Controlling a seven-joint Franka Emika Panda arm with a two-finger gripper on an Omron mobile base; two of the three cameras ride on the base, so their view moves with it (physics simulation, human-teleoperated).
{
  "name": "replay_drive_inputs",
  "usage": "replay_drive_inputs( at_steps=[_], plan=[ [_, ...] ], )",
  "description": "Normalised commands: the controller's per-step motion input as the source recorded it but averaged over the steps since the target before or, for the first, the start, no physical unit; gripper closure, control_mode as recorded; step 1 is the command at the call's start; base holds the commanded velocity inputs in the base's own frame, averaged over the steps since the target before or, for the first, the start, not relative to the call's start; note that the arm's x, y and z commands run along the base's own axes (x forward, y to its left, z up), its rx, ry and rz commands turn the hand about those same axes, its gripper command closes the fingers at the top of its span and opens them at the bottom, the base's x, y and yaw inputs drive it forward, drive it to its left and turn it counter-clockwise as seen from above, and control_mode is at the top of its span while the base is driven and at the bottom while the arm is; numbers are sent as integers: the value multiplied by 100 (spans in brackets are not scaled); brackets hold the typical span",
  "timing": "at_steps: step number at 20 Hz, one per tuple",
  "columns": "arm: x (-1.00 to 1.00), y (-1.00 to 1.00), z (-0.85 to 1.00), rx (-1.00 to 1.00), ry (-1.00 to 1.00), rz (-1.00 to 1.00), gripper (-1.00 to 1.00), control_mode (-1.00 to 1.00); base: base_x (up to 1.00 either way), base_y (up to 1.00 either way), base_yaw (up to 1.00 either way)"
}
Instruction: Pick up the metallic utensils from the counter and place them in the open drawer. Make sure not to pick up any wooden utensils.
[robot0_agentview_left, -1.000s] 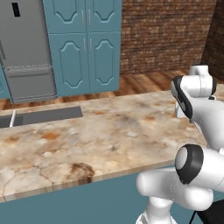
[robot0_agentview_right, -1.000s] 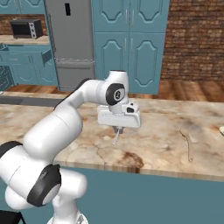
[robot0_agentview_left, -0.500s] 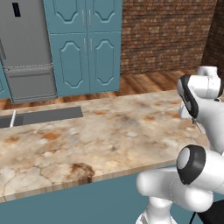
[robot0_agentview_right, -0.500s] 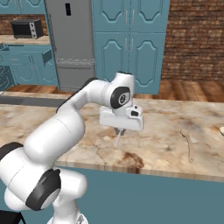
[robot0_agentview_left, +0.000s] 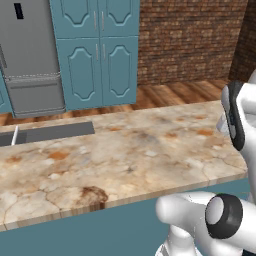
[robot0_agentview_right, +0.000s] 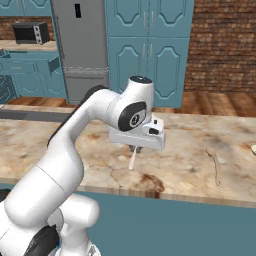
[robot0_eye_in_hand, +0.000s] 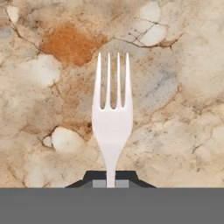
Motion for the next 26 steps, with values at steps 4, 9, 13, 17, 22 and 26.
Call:
replay_drive_inputs(
  at_steps=[4, 9, 13, 17, 22, 26],
  plan=[
    [-51, 21, 60, 0, -25, 0, 100, -100, 0, 0, 0],
    [-47, 53, 39, 0, -19, 0, 100, -100, 0, 0, 0],
    [-46, 69, 10, 0, -44, 0, 100, -100, 0, 0, 0],
    [-39, 17, 56, 1, -28, 0, 100, -100, 0, 0, 0],
    [-9, 34, 39, 0, -3, 1, 100, -100, 0, 0, 0],
    [-24, 24, 58, 0, -2, 0, 100, -100, 0, 0, 0]
  ],
)
